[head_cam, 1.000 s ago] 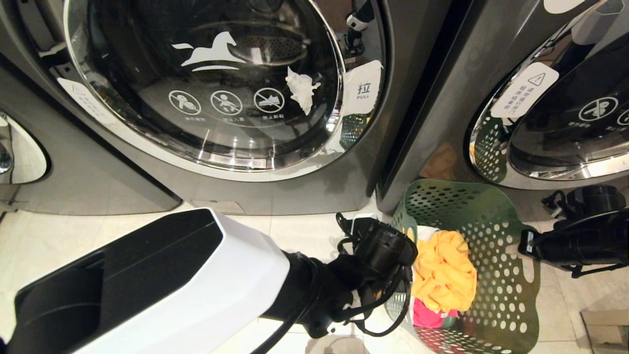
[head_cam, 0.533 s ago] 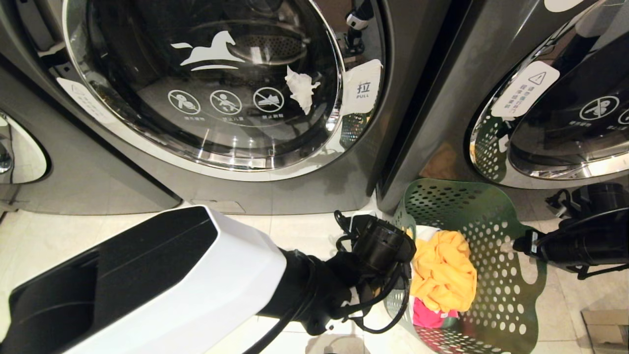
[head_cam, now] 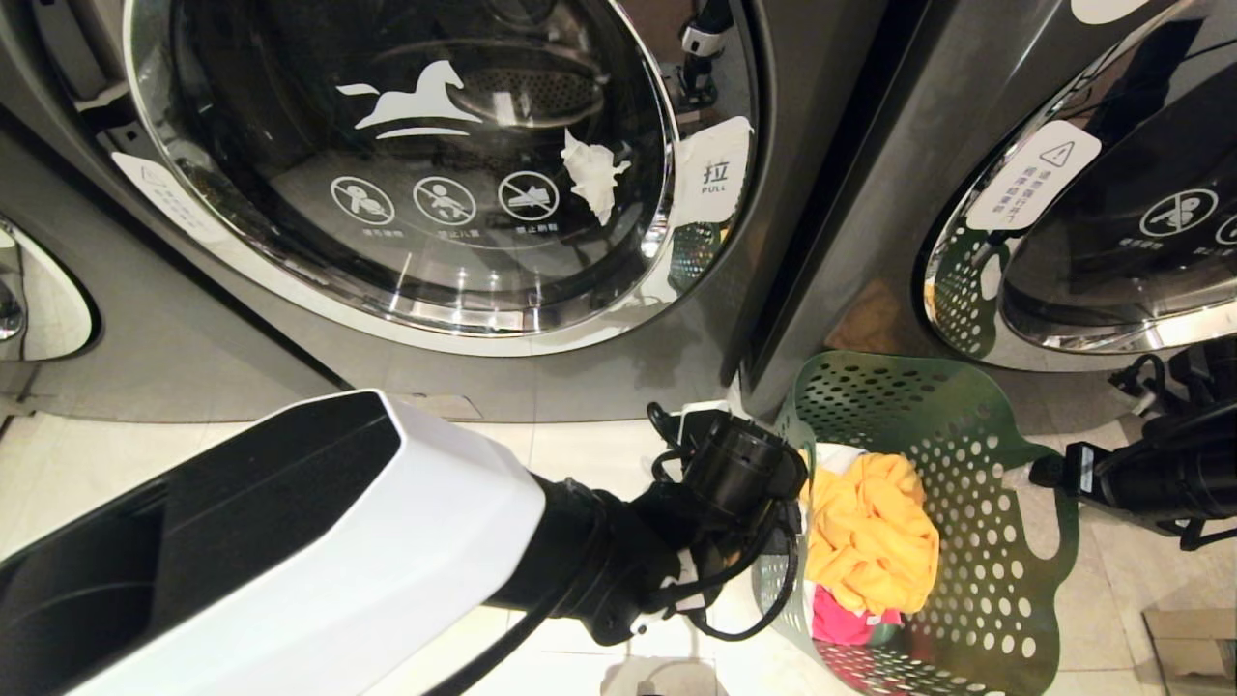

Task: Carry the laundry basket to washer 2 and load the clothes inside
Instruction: Pick up the clothes basket and put it beside the washing machine, then open the lid of the washing machine

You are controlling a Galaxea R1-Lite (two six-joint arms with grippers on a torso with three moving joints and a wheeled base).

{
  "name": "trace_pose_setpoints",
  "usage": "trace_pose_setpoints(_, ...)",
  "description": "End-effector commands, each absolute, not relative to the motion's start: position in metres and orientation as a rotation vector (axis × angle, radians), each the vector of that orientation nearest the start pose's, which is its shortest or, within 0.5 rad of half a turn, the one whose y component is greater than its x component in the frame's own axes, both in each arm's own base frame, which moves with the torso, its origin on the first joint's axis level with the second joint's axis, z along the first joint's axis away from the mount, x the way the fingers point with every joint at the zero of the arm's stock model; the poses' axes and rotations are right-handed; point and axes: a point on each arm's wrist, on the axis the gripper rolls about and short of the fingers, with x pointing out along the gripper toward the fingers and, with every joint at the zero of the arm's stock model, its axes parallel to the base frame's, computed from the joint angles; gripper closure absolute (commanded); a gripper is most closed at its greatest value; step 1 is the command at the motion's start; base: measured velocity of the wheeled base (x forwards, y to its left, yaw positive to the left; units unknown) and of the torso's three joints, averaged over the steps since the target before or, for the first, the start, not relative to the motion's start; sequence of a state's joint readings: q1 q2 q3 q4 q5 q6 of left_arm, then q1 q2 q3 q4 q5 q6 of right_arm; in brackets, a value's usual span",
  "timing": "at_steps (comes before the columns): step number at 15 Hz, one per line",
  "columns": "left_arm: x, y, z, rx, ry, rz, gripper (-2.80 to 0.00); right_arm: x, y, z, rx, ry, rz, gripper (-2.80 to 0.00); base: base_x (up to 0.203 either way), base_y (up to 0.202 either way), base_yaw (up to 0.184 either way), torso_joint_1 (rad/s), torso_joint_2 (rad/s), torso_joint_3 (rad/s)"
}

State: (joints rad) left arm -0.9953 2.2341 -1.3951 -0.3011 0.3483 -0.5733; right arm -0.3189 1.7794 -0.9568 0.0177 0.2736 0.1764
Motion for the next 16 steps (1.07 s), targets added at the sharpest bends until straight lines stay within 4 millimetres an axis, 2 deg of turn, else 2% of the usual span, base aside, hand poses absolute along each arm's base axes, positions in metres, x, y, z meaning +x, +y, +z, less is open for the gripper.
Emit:
trace_pose_setpoints(1, 0.250, -0.365, 0.115, -0.225, 0.569, -0.479, -2.80, 0.280, -0.087, 0.158, 0.399, 0.747, -0.114, -2.80, 0.000, 0.000, 0.000, 0.000, 0.00, 0.000)
trace_pose_setpoints(3, 0.250, -0.361, 0.124, -0.237, 0.555, -0.480, -2.80, 0.266, -0.083, 0.172, 0.385, 0.702, -0.122, -2.80, 0.000, 0.000, 0.000, 0.000, 0.00, 0.000)
trace_pose_setpoints(4, 0.249, -0.360, 0.127, -0.240, 0.550, -0.480, 0.00, 0.258, -0.080, 0.177, 0.377, 0.684, -0.132, -2.79, 0.000, 0.000, 0.000, 0.000, 0.00, 0.000)
trace_pose_setpoints(5, 0.248, -0.359, 0.127, -0.239, 0.551, -0.480, 0.00, 0.252, -0.079, 0.180, 0.372, 0.676, -0.139, 0.00, 0.000, 0.000, 0.000, 0.000, 0.00, 0.000)
trace_pose_setpoints(9, 0.240, -0.346, 0.147, -0.258, 0.530, -0.488, 0.00, 0.225, -0.069, 0.198, 0.353, 0.607, -0.134, 0.00, 0.000, 0.000, 0.000, 0.000, 0.00, 0.000)
trace_pose_setpoints(12, 0.233, -0.336, 0.164, -0.275, 0.507, -0.498, 0.00, 0.193, -0.058, 0.201, 0.341, 0.582, -0.129, 0.00, 0.000, 0.000, 0.000, 0.000, 0.00, 0.000)
trace_pose_setpoints(16, 0.222, -0.309, 0.188, -0.299, 0.475, -0.494, 0.00, 0.156, -0.046, 0.198, 0.334, 0.571, -0.125, 0.00, 0.000, 0.000, 0.000, 0.000, 0.00, 0.000)
